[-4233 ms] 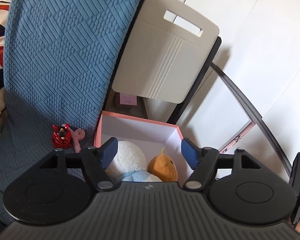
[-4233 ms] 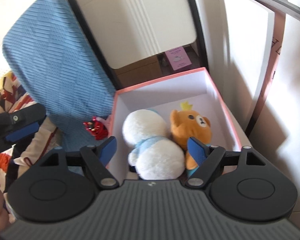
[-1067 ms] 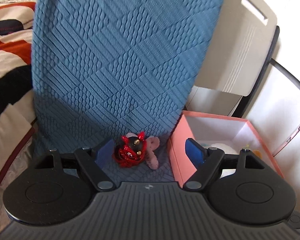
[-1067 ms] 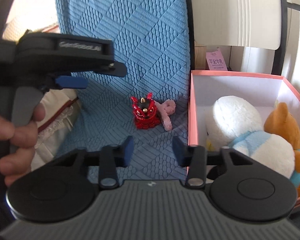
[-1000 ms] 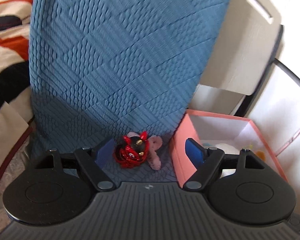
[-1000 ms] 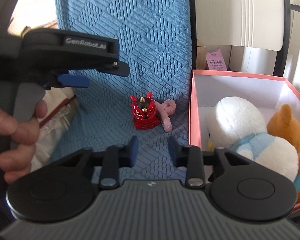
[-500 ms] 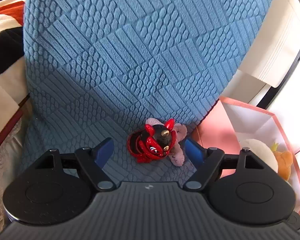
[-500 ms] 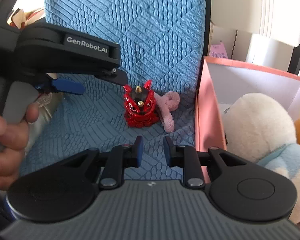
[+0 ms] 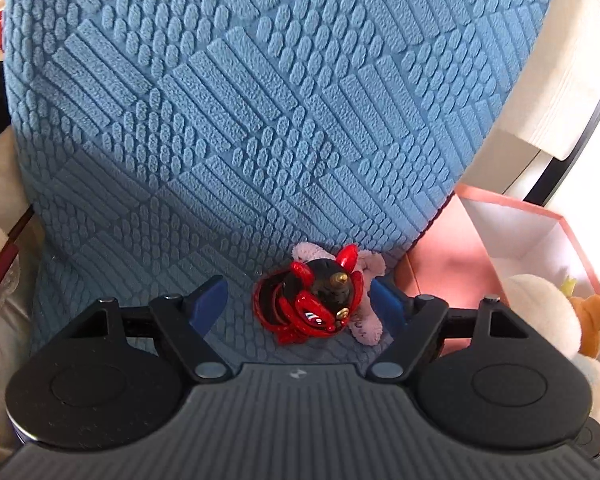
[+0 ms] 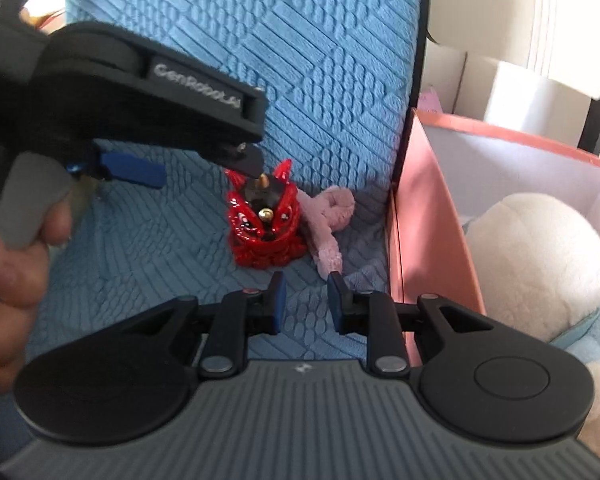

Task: Organize objects
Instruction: 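Grasp the pink rabbit with the right tool while the left tool grasps the red lion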

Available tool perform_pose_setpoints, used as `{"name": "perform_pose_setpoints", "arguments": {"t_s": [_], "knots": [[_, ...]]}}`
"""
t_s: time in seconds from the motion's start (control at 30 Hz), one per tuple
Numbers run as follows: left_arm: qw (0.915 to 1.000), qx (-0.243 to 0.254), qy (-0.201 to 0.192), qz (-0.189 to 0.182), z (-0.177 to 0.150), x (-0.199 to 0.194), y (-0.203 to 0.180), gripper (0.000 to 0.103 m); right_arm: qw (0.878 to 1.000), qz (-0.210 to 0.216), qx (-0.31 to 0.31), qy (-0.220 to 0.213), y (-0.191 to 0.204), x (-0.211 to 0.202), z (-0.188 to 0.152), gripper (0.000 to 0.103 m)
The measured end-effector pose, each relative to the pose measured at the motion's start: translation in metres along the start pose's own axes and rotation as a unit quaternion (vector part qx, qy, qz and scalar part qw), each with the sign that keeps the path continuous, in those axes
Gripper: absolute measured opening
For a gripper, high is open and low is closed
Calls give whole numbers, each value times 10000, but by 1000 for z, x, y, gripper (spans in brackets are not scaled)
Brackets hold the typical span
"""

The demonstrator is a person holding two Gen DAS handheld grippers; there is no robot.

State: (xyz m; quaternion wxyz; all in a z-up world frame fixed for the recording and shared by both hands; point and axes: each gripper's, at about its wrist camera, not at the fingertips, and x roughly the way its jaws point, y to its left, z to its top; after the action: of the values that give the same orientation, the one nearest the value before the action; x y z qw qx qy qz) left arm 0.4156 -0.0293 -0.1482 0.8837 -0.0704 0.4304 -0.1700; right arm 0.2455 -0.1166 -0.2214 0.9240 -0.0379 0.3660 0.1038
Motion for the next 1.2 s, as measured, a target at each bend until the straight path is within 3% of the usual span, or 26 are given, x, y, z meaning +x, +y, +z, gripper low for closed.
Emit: {"name": "perform_pose_setpoints", "arguments": {"t_s": [0.47, 0.73, 0.97, 1.07, 1.13, 1.2], "knots": [[9980, -177, 294, -529, 11, 36, 25, 80, 9987, -453, 244, -45, -1, 43, 9, 25], [9967, -185, 565, -560, 3, 51, 34, 80, 9983, -529, 227, 92, -2, 59, 11, 25], [9965, 14, 644, -535, -7, 66, 16, 80, 9979, -530, 299, 200, -6, 68, 11, 26], [9968, -28, 547, -574, -8, 67, 17, 73, 9979, -464, 368, 264, -8, 70, 12, 26], [9964, -60, 556, -636, -8, 67, 17, 63, 9981, -384, 411, 263, -16, 73, 13, 25], [9965, -85, 538, -637, -7, 65, 17, 61, 9983, -376, 346, 280, -19, 75, 20, 22]]}}
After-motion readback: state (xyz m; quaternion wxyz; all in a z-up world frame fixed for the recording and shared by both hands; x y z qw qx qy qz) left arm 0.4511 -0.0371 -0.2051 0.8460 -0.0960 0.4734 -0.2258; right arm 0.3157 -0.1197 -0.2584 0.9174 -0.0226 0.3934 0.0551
